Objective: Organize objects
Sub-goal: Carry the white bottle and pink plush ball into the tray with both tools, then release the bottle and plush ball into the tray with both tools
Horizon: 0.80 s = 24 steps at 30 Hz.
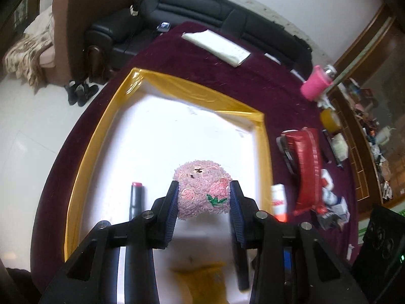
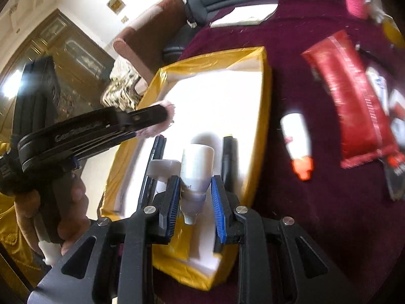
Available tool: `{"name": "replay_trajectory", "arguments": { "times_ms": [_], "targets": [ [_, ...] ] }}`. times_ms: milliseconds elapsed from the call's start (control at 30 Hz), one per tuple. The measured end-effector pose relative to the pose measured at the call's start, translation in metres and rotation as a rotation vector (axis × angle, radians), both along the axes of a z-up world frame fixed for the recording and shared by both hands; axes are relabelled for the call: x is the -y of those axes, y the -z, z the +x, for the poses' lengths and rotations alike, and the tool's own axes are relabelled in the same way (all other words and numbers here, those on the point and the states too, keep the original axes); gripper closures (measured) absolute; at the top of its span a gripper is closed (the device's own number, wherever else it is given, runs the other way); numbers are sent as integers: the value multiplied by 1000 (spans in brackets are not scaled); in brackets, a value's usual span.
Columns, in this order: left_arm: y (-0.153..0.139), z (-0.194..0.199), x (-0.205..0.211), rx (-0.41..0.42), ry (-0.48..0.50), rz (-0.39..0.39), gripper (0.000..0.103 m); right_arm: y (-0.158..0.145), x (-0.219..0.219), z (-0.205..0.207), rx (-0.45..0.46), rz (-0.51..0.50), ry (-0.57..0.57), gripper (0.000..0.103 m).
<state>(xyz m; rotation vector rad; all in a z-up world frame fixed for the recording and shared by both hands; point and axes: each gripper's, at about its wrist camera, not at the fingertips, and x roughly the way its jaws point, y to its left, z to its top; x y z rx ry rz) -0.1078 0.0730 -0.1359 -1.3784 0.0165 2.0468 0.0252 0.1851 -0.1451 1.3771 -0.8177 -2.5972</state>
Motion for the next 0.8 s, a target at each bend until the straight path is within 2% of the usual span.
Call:
{"name": "replay_trajectory", "arguments": {
  "times_ms": [167,300,467,700,800],
  "targets": [
    [21,-13,-10,30,10,-37,69,14,22,-18,50,86,-4,80],
    [32,-16,-14,34,4,-81,69,21,27,-21,64,112,-1,80],
    [37,-14,-14,33,1,-94,69,22,28,-27,72,142,2,80],
    [40,-14,-7,44,-32,-38,60,21,24,-23,46,100,14,79],
    [37,-13,-2,62,-40,6,57,19,16,-17,16,39,23,68]
  ]
}}
